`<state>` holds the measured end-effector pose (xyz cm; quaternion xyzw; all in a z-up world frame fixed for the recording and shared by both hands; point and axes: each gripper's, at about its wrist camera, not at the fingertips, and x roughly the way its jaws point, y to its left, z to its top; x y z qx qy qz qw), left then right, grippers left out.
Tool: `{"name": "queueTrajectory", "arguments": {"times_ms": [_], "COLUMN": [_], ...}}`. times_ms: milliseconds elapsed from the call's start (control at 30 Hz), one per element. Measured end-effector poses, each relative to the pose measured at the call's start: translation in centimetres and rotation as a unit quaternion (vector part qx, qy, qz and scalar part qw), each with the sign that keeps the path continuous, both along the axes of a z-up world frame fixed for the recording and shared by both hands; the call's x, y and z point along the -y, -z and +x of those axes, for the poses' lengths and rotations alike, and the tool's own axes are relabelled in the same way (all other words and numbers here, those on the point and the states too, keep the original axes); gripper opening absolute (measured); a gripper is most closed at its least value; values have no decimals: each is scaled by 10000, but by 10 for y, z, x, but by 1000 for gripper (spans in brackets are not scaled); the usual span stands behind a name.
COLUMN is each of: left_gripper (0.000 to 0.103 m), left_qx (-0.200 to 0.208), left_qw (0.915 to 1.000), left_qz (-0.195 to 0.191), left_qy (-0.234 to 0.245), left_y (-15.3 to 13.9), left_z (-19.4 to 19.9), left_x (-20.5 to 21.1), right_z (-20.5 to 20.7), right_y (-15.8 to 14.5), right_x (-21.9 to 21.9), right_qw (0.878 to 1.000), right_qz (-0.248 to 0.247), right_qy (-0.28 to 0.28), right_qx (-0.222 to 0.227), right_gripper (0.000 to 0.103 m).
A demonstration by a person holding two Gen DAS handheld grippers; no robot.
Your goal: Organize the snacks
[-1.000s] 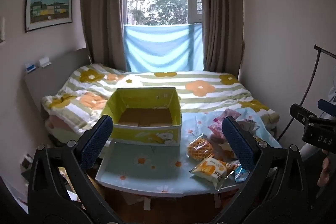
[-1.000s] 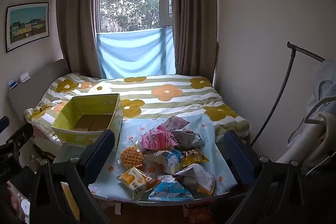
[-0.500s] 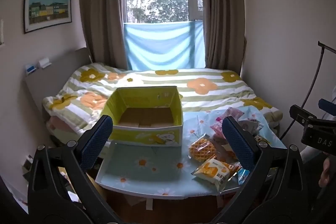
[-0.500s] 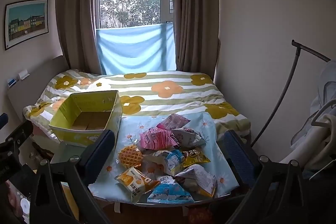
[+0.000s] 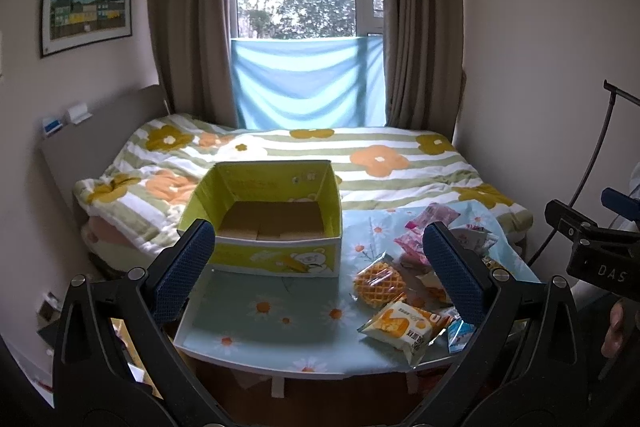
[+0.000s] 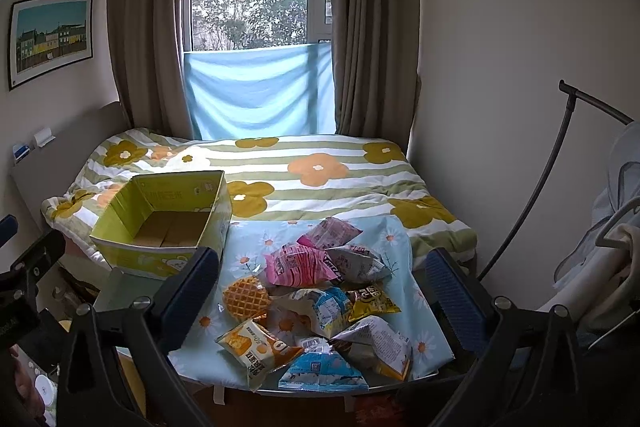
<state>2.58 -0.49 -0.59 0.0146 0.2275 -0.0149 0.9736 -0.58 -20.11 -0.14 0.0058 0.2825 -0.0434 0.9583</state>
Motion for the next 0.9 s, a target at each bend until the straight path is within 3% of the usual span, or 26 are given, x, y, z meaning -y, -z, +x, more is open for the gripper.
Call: {"name": "queueTrajectory", "arguments": {"times_ms": [900], "left_gripper": [103], "left_qx": [-33], "left_qw": [10000], "left_qz": [8], "left_qy": [15], "left_y": [1], "left_z": [2], "left_x": [0], "right_z": [2], "right_y": [5], "right_x": [-3], "right_qw": [10000], "right_qz": [4], "right_qy": [10], "right_qx": [-33], "right_gripper": [103]}}
